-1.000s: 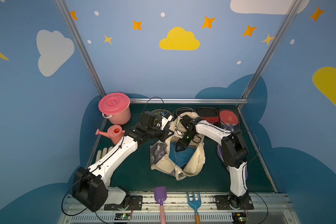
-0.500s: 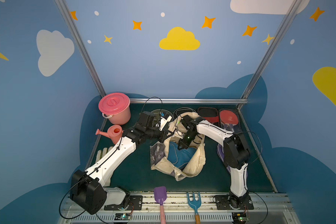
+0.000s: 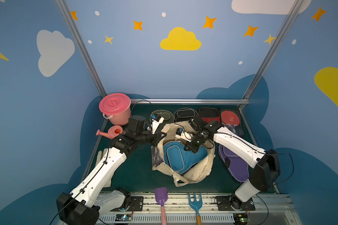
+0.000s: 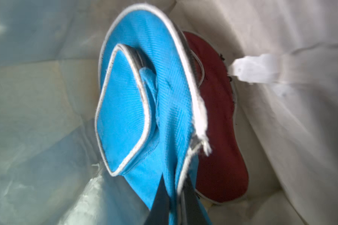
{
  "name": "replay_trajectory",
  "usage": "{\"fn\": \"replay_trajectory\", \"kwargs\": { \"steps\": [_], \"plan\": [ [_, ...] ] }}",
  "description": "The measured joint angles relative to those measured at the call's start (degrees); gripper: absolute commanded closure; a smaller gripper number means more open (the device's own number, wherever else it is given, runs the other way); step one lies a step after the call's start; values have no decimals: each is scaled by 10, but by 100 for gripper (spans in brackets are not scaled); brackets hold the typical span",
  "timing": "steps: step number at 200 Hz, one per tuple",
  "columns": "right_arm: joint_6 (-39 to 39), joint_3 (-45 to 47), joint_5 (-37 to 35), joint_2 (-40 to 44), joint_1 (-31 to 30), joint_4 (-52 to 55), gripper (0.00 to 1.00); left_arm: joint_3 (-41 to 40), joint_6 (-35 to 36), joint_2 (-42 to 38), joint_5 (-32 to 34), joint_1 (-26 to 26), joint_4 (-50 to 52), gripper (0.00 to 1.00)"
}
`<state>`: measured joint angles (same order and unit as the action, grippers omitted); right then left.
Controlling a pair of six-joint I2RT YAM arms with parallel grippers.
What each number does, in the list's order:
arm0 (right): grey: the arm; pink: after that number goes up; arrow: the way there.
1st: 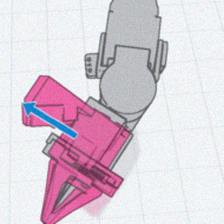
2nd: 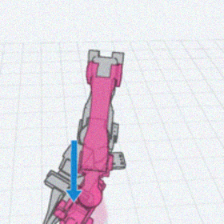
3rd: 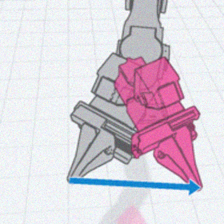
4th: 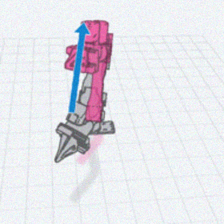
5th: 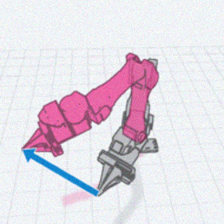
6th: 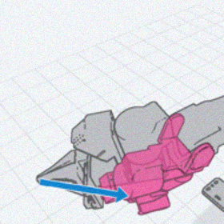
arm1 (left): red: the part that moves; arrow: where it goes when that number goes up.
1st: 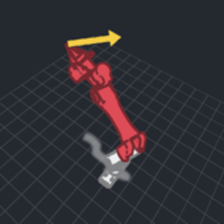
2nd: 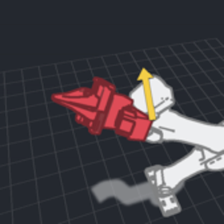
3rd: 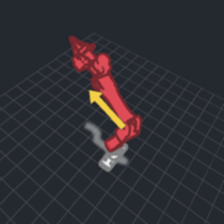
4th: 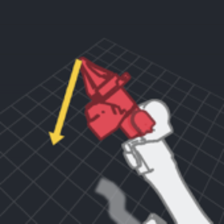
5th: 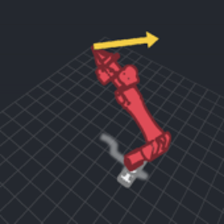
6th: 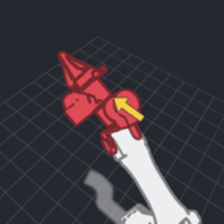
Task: Remove the ping pong set from the canvas bag
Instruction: Pick up the ping pong set from the canvas bag.
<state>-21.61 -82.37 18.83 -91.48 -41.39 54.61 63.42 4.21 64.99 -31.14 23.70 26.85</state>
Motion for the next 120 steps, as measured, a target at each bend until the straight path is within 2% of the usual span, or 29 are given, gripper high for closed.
{"fn": "replay_trajectory", "kwargs": {
  "steps": [42,60,67,78,87,100,120],
  "plan": [
    [6,-1,-54,82,-4,-10,100,0,-4,6,20,-1,-3,94],
    [10,-14,-74,112,-4,-10,100,3,-6,10,41,-1,-3,86],
    [12,-22,-80,122,-4,-10,100,6,-7,12,50,-1,-2,79],
    [13,-37,-90,137,-4,-11,100,15,-9,15,63,-1,2,60],
    [13,-49,-99,146,-3,-10,100,26,-7,16,73,-2,7,49],
    [12,-67,-108,155,-2,-5,100,47,-3,17,84,-4,12,38],
    [14,-106,-114,156,4,2,100,85,2,17,94,-8,19,28]
  ]
}}
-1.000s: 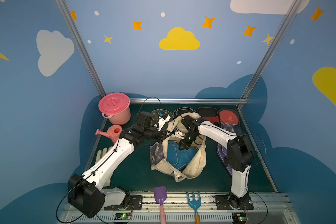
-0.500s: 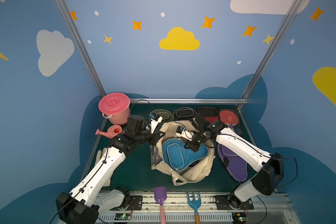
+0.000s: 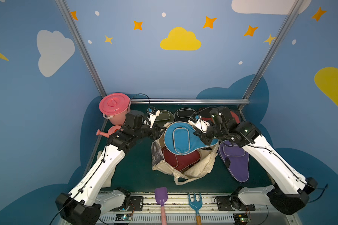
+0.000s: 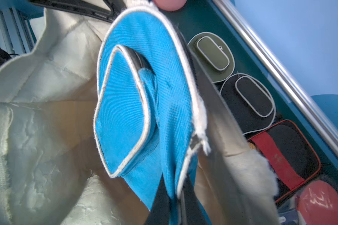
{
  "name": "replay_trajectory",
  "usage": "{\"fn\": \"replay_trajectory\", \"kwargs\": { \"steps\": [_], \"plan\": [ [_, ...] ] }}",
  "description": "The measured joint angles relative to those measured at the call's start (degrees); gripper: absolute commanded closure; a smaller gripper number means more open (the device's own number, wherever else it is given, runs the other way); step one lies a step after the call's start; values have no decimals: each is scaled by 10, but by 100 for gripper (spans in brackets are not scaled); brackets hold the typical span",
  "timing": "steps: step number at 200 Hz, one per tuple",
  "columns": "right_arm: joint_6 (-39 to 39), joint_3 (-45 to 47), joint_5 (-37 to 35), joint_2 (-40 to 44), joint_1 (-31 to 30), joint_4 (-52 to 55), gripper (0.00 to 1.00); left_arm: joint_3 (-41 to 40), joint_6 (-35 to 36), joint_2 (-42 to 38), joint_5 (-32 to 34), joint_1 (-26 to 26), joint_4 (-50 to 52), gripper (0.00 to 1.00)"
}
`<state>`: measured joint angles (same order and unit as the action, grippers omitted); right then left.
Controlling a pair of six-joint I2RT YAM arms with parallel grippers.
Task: Remove the ping pong set from the canvas bag
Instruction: Pick up the ping pong set from the canvas bag.
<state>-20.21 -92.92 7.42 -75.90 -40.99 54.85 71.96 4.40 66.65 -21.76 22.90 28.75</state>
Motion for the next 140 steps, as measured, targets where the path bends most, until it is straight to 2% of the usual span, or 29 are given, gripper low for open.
{"fn": "replay_trajectory", "kwargs": {
  "steps": [19,40,85,118,140],
  "plan": [
    [5,-47,-5,-5,7,9,100,28,6,-7,-2,-9,-2,18],
    [18,-111,-5,-14,17,16,100,47,9,-25,-28,-30,-5,0],
    [30,-188,44,-37,39,6,100,65,-7,-44,-156,-55,-27,0],
    [31,-196,100,-57,47,3,100,41,-19,-34,-225,-57,-49,0],
    [30,-196,133,-66,49,2,100,22,-28,-18,-271,-65,-68,4]
  ]
}}
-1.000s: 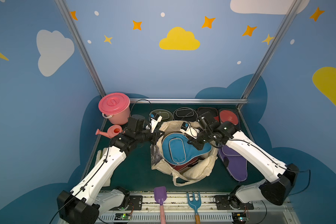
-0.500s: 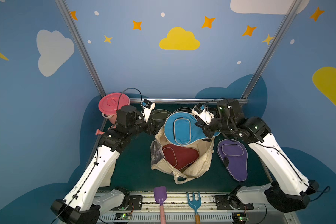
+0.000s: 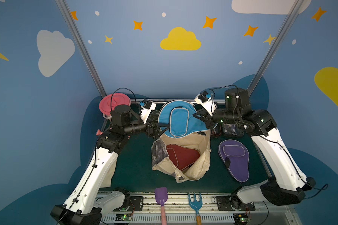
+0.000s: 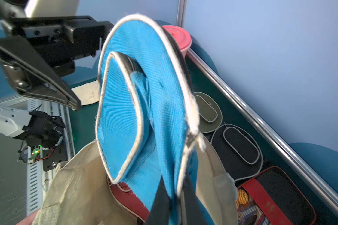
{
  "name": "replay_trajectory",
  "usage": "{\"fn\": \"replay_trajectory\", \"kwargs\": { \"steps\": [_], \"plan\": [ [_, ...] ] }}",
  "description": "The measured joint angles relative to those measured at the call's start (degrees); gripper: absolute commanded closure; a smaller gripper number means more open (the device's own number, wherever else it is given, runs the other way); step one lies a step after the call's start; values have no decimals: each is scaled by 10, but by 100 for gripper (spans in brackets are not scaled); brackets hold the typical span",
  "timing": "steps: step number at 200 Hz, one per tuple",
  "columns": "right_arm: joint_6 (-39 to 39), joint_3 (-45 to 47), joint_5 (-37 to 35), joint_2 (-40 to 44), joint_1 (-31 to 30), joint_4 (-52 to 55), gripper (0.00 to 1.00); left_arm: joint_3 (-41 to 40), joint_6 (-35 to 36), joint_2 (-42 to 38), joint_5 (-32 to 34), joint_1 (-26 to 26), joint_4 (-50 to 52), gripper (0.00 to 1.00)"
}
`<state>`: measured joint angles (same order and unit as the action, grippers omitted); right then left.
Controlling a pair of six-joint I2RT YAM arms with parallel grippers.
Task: Remove the ping pong set from the canvas bag
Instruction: Pick up the ping pong set from the canvas bag.
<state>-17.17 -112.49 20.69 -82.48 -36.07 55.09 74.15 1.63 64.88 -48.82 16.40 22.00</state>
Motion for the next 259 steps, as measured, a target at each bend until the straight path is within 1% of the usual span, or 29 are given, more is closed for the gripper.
{"fn": "replay_trajectory", "kwargs": {
  "steps": [9,13,15,21,25,26,28,31,36,39,55,72,81,93,98,105,118,141,166,182,202,210,215,222,226,229,237,240,259],
  "plan": [
    [0,2,11,0,0,-2,100,-4,-4,9,-19,-2,-5,10],
    [0,3,15,0,1,-4,100,-5,-6,13,-26,-3,-8,16],
    [0,3,17,0,1,-5,100,-6,-7,14,-31,-3,-9,20],
    [0,4,22,0,2,-7,100,-7,-10,19,-44,-4,-12,38],
    [1,5,26,0,2,-10,100,-7,-10,23,-53,-4,-15,56],
    [1,6,26,0,2,-11,100,-8,-12,23,-54,-4,-16,58],
    [1,7,27,0,3,-12,100,-8,-12,24,-58,-4,-17,68],
    [1,9,28,0,3,-14,100,-8,-13,26,-63,-4,-19,79],
    [2,11,30,0,4,-17,100,-9,-14,27,-71,-4,-23,92],
    [2,13,30,0,5,-19,100,-9,-14,28,-75,-4,-25,96],
    [2,25,32,0,15,-30,100,-9,-15,28,-108,-5,-30,97],
    [2,38,46,0,24,-43,99,-10,-17,24,-111,-5,-30,96],
    [1,46,51,1,28,-50,75,-10,-15,24,-120,-10,-26,97],
    [-5,57,64,5,40,-56,31,-10,-9,24,-126,-13,-15,97],
    [-8,61,69,6,47,-56,21,-10,-5,24,-129,-14,-9,97],
    [-14,64,78,9,63,-55,14,-10,1,26,-134,-17,2,97],
    [-26,66,101,12,99,-53,8,1,18,32,-143,-23,35,97],
    [-58,36,167,2,154,-14,6,43,54,56,-160,-28,96,97],
    [-104,-44,248,-42,166,54,6,64,75,66,-169,-29,118,97],
    [-127,-81,292,-75,162,90,6,65,80,67,-174,-29,123,97],
    [-140,-98,325,-113,150,119,7,65,83,75,-180,-28,126,97],
    [-143,-103,333,-128,143,128,9,65,84,80,-180,-28,126,97],
    [-146,-106,338,-139,137,133,12,65,85,83,-180,-28,126,97],
    [-148,-111,343,-154,128,141,25,65,85,89,-180,-28,126,96],
    [-150,-114,347,-163,123,145,37,65,85,92,-180,-28,126,96],
    [-152,-116,348,-168,119,147,49,65,85,93,-180,-28,126,97],
    [-153,-121,351,-183,111,156,89,65,85,98,-179,-28,126,97],
    [-152,-122,353,-188,110,159,100,65,86,100,-179,-28,127,97],
    [-150,-123,354,-206,102,165,100,65,91,103,-178,-29,141,97]
  ]
}}
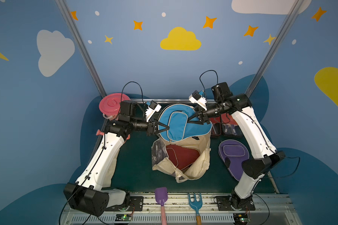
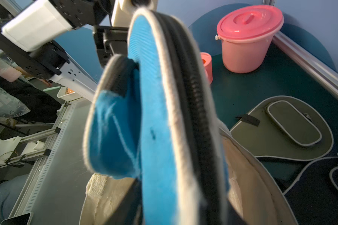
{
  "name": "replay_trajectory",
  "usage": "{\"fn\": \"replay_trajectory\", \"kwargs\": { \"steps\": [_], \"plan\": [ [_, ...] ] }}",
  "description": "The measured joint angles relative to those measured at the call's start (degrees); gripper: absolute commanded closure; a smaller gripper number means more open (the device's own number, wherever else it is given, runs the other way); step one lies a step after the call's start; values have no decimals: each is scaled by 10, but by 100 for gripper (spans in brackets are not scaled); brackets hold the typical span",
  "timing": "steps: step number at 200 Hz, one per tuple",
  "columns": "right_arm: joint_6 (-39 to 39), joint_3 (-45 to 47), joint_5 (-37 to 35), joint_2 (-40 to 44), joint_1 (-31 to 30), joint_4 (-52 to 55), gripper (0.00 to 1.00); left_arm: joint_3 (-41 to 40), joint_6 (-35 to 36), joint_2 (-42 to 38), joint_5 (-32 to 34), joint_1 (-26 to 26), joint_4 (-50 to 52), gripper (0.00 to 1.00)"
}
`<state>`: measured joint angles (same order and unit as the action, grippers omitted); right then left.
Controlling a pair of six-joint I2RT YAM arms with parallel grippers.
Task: Remove the ping pong set from the canvas bag
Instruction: Pick up the ping pong set from the canvas bag, then place the ping pong set at the center of the board.
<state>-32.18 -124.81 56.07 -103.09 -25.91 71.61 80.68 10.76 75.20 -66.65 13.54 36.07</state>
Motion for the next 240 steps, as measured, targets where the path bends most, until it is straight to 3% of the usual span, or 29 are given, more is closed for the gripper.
{"fn": "replay_trajectory", "kwargs": {
  "steps": [18,31,54,89,120,144,170,240],
  "plan": [
    [-10,0,20,1,3,10,100,7,11,4,-2,-5,9,92],
    [-6,0,23,9,3,4,100,12,15,1,9,-5,8,44],
    [35,3,3,29,6,-16,100,9,-4,-27,102,-4,-28,0],
    [162,113,-74,124,22,-160,100,-9,-64,-115,260,-34,-87,0],
    [297,196,-137,205,28,-305,100,-90,-139,-207,330,-56,-172,0],
    [380,202,-164,219,18,-385,100,-182,-211,-255,337,-59,-240,0],
    [447,204,-185,217,3,-445,100,-234,-283,-250,324,-59,-306,0],
    [576,217,-207,170,-33,-596,100,-251,-371,-238,299,-21,-424,0]
  ]
}}
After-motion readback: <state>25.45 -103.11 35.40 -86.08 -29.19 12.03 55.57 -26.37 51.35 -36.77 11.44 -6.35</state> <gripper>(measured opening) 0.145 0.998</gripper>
